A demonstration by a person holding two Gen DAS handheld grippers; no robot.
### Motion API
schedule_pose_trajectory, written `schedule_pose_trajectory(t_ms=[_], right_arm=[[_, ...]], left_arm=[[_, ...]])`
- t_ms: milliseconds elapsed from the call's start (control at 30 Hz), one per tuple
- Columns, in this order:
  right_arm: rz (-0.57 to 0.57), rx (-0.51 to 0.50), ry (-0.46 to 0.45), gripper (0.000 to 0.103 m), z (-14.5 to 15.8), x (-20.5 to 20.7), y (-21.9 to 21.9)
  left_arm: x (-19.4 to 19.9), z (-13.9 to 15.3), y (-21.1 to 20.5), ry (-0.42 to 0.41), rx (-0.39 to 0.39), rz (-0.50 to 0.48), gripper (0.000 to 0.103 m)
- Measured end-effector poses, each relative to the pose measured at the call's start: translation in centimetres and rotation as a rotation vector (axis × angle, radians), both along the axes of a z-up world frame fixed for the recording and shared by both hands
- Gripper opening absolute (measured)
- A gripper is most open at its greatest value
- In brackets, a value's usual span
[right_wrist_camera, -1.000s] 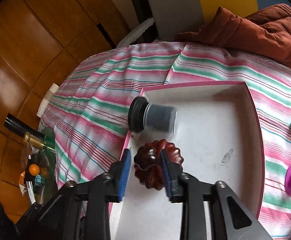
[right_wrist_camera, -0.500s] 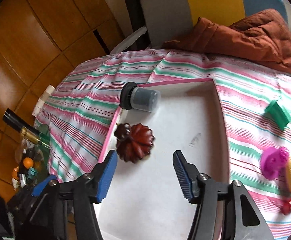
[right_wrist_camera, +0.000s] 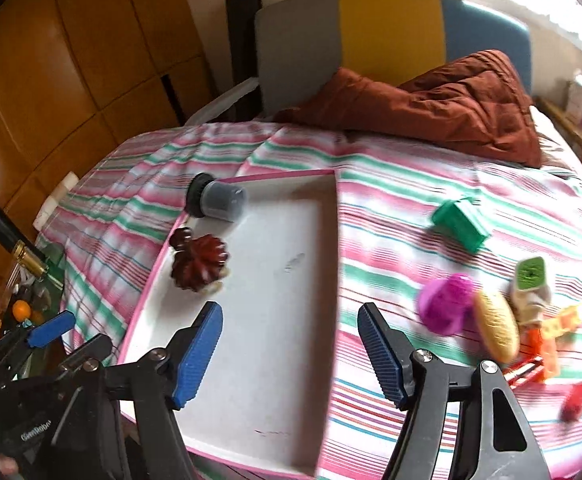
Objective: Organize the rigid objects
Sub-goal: 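Grasp the red cylinder with the left gripper while the right moves toward the red K puzzle piece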
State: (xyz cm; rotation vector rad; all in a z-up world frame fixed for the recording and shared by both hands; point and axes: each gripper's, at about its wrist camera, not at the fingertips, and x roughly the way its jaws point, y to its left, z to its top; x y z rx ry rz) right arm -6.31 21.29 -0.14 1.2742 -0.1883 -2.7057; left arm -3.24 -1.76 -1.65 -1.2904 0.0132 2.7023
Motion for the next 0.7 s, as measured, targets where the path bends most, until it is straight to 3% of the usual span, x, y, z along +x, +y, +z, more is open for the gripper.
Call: schedule_pose_trajectory(t_ms=[200, 367, 700], right_arm=[[-0.076, 0.027, 0.008, 0.075, 0.7, 1.5, 4.1], [-0.206, 0.027, 0.006, 0.077, 1.4, 2.8, 9.9], [-0.642, 0.022, 0.01, 0.084, 1.3, 8.0, 24.4]], left_arm=[[0.2, 0.3, 1.6, -0.002, 0.002, -0.044, 0.073], [0.4, 0.6, 3.2, 0.003, 0.011, -0.1, 0.073], [0.4, 1.4, 7.2, -0.021, 0.113, -0.228, 0.073]])
